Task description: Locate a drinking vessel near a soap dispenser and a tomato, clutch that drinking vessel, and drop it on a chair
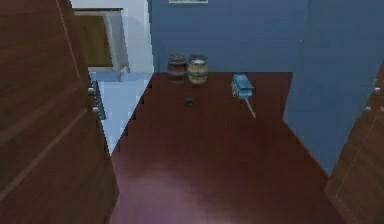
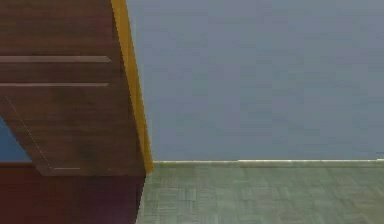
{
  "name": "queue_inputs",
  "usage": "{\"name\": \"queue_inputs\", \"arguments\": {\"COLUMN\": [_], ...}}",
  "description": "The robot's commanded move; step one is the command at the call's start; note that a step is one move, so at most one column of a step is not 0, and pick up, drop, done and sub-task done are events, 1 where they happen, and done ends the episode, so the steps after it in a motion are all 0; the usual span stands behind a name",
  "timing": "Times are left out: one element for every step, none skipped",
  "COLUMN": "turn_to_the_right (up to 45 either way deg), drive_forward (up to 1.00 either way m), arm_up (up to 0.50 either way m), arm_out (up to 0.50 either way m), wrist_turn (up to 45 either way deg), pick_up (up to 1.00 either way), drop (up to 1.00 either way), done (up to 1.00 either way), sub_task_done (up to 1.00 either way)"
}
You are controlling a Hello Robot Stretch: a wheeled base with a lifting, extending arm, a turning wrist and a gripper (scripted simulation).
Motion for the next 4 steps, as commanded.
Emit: {"name": "queue_inputs", "arguments": {"turn_to_the_right": [0.0, 0.0, -45.0, -21.0], "drive_forward": [1.0, 0.5, 0.0, 0.0], "arm_up": [0.0, 0.0, 0.0, 0.0], "arm_out": [0.0, 0.0, 0.0, 0.0], "wrist_turn": [0.0, 0.0, 0.0, 0.0], "pick_up": [0.0, 0.0, 0.0, 0.0], "drop": [0.0, 0.0, 0.0, 0.0], "done": [0.0, 0.0, 0.0, 0.0], "sub_task_done": [0.0, 0.0, 0.0, 0.0]}}
